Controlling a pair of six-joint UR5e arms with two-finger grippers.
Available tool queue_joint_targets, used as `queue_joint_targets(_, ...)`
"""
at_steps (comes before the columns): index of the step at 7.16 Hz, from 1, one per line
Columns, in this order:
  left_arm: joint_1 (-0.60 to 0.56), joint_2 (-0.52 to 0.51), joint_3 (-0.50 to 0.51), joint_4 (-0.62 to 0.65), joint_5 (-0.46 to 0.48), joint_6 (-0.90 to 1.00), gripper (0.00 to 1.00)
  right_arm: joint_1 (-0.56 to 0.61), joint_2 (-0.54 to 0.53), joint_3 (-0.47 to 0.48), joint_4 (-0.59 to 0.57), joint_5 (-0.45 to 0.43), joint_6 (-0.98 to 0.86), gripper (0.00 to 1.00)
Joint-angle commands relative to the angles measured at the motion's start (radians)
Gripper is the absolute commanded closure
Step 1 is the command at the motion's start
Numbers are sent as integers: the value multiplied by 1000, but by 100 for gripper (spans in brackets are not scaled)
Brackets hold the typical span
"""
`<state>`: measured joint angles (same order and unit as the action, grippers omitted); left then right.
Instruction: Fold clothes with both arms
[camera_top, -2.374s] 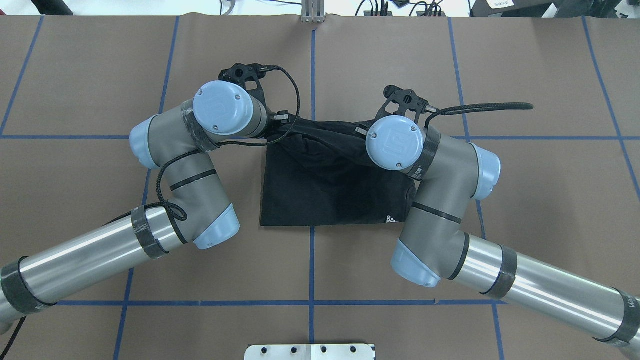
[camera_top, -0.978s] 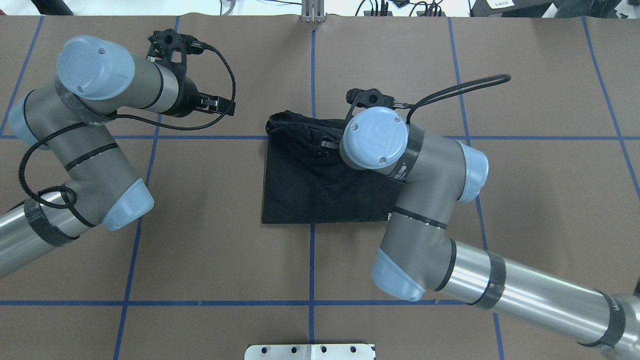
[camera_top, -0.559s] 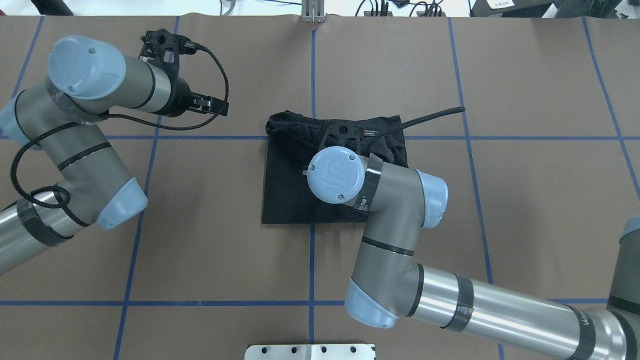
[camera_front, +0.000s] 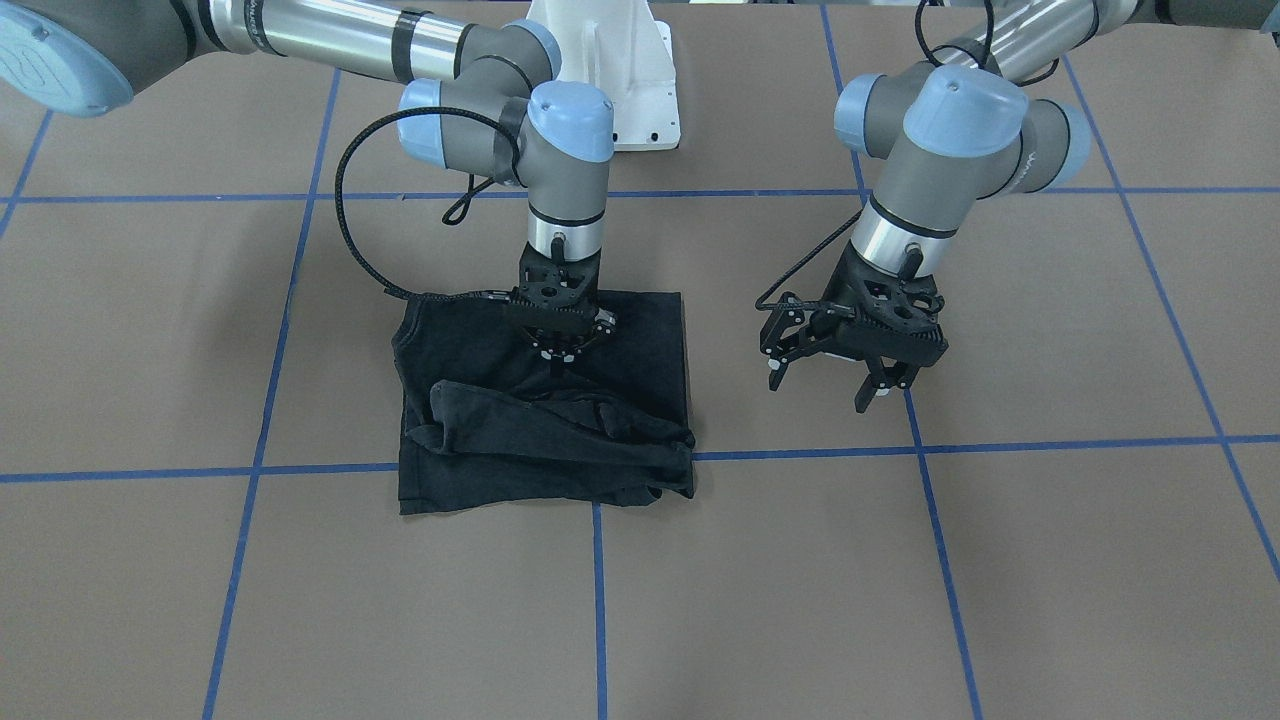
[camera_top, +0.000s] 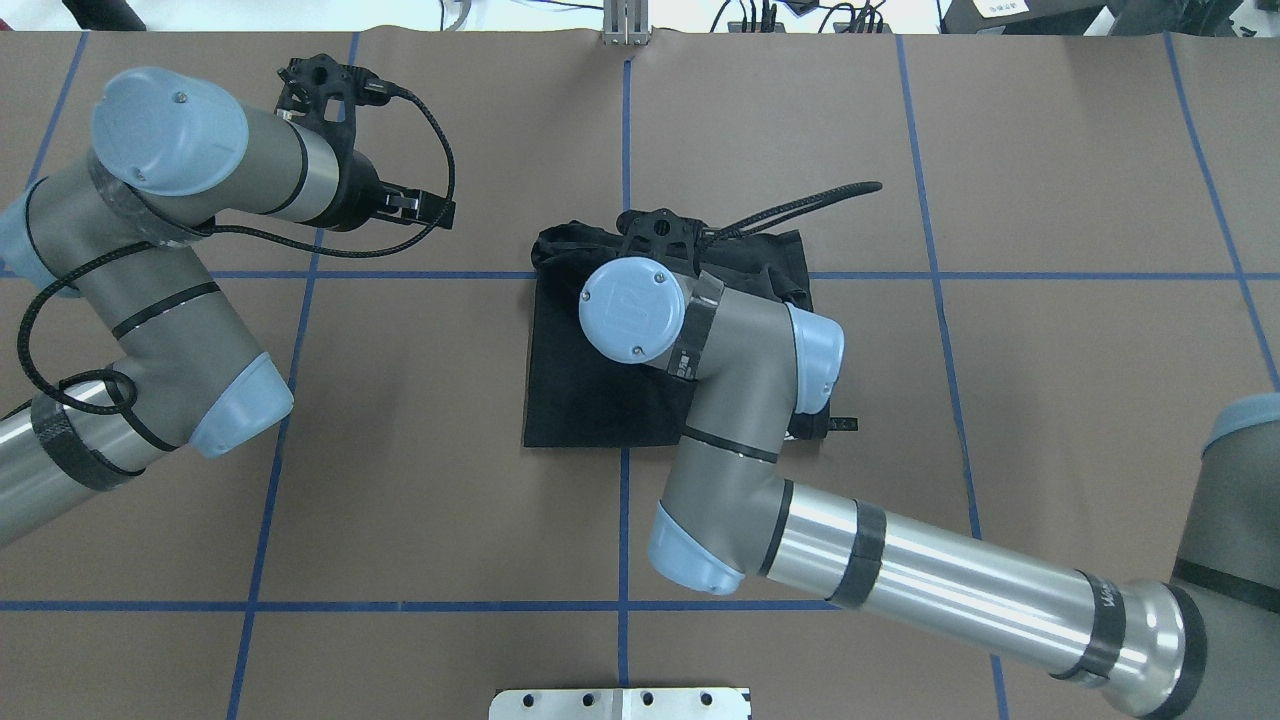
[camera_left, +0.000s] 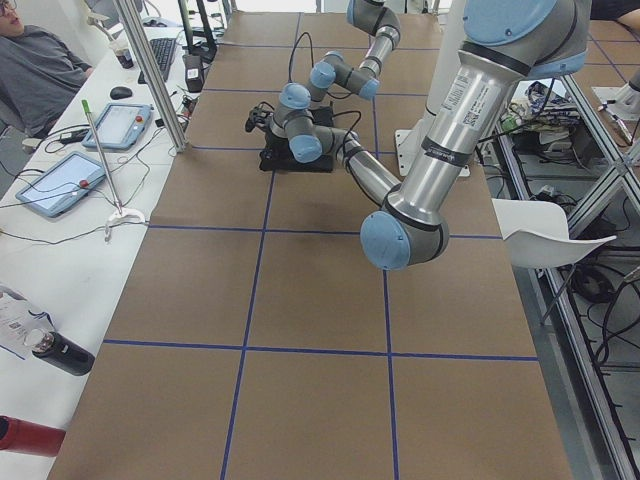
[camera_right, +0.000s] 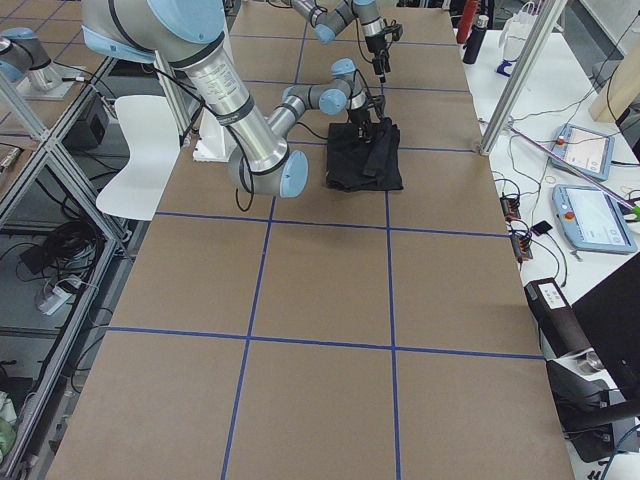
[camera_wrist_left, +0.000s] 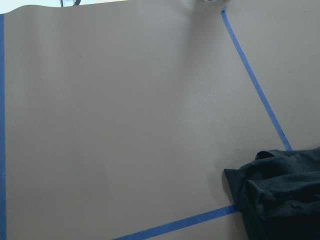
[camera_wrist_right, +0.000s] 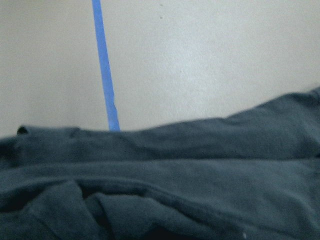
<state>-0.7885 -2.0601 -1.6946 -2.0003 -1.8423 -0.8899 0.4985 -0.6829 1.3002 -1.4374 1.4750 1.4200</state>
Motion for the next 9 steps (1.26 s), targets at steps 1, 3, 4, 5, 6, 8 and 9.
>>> queue_joint_targets(1,-8,2,-13,6,2,-4,0,119,107,-248,127,2,-51,100)
queue_joint_targets(3,-8,3,-11,8,2,-4,0,187,137,-450,349,-16,-113,100)
queue_joint_targets(4,-8,12,-11,8,2,-4,0,211,176,-450,347,14,-149,100)
queue_joint_targets(5,-8,15,-13,8,2,-4,0,239,178,-409,310,112,-188,100)
queue_joint_targets(6,-8,15,-13,9,3,-3,0,268,166,-294,152,189,-232,100)
queue_joint_targets(8,-15,15,-52,145,5,90,0,303,-64,40,0,287,-356,0)
queue_joint_targets(9,-46,65,-110,211,5,209,0,384,-221,168,-15,400,-532,0)
